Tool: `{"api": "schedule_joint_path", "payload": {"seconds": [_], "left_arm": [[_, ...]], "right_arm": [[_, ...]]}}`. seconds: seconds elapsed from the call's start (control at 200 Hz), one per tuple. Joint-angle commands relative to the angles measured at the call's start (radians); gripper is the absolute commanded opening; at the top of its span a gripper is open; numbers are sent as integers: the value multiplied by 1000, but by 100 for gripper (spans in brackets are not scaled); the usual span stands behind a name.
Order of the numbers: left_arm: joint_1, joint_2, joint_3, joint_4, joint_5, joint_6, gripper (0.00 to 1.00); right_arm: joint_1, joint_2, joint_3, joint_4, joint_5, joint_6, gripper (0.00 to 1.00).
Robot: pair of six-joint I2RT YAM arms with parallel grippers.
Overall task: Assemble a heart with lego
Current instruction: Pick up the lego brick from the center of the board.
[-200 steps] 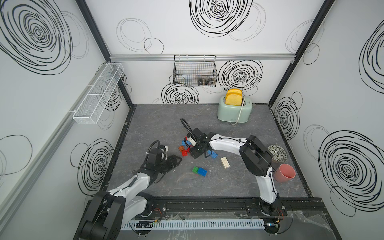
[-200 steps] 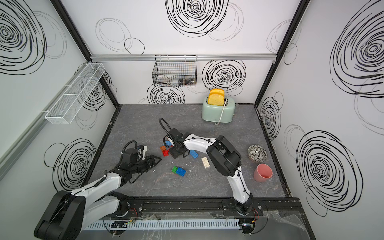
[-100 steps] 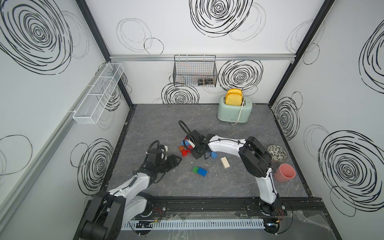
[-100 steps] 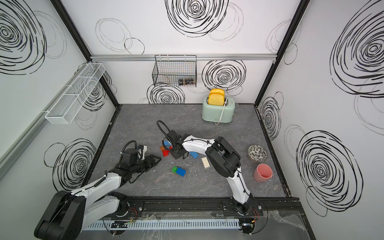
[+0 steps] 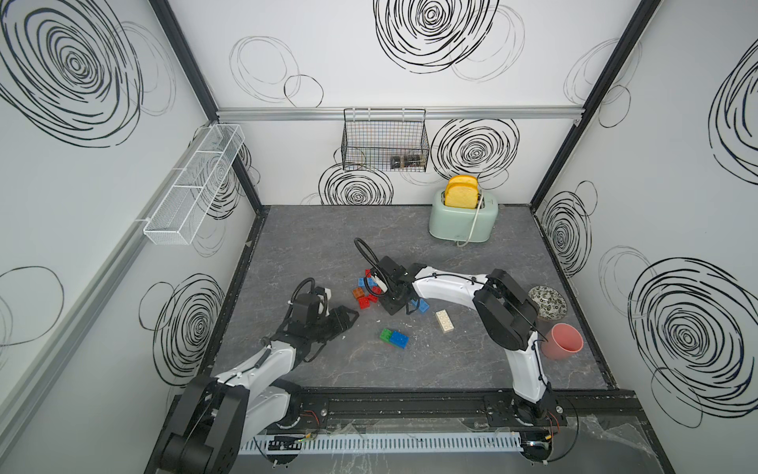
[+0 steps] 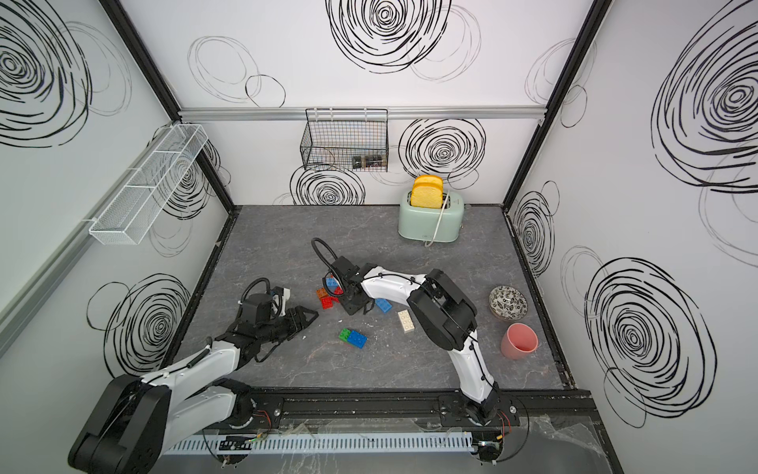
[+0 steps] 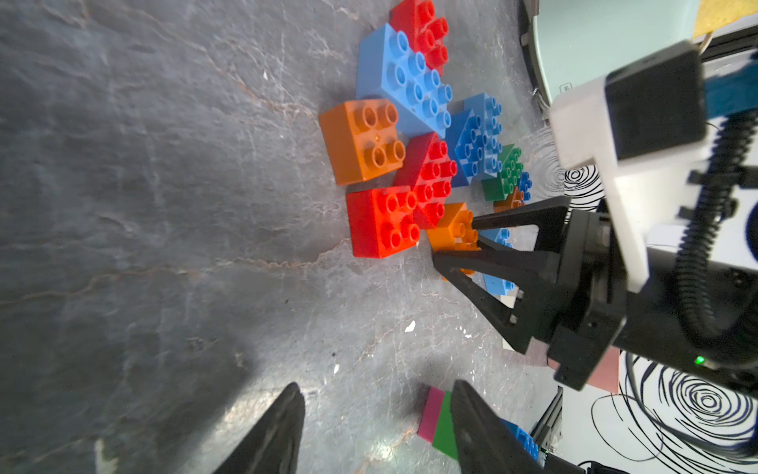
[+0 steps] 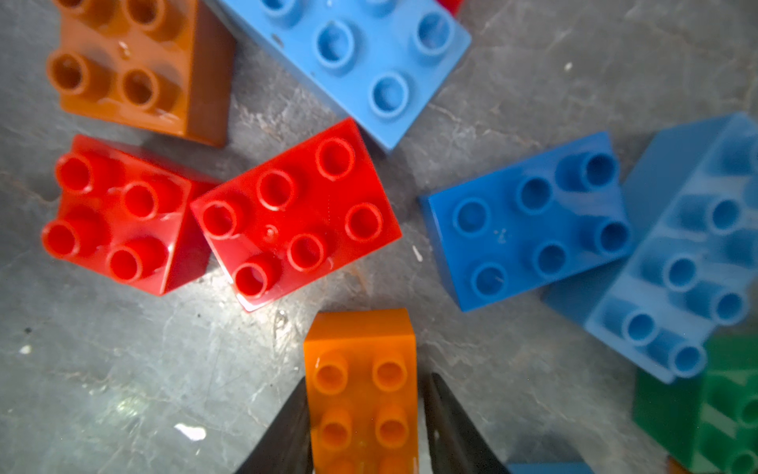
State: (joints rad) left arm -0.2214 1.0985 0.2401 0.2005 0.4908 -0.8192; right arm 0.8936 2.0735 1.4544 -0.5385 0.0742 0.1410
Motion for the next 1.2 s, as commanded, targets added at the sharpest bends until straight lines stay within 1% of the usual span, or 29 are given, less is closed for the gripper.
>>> {"api": "schedule_joint_path", "payload": {"seconds": [0.0, 0.085, 0.21, 0.405, 0.56, 0.705, 0.831, 0.921, 1.196], "left_arm": [[8, 3, -10, 45, 5, -3, 62], [7, 4, -11, 48, 7, -5, 62], [7, 1, -12, 49, 8, -5, 62], [7, -5, -13, 48, 6, -5, 62], [7, -1, -16, 52, 5, -6, 62], [7, 0, -16, 55, 6, -6, 62], [6, 0, -18, 56, 6, -6, 62], [6, 0, -17, 54, 6, -6, 62], [6, 0, -18, 55, 4, -6, 62]], "right_arm": [[0, -31, 14, -76, 8, -12, 46], [-1, -37, 14, -74, 0, -12, 49], [-1, -43, 23, -74, -5, -12, 49], [-1, -45, 22, -76, -5, -12, 44], [0, -51, 24, -72, -5, -13, 43], [-1, -43, 35, -78, -4, -17, 48], [0, -42, 43, -80, -6, -22, 49], [-1, -40, 39, -78, -14, -26, 47], [3, -35, 38, -79, -24, -32, 36]]}}
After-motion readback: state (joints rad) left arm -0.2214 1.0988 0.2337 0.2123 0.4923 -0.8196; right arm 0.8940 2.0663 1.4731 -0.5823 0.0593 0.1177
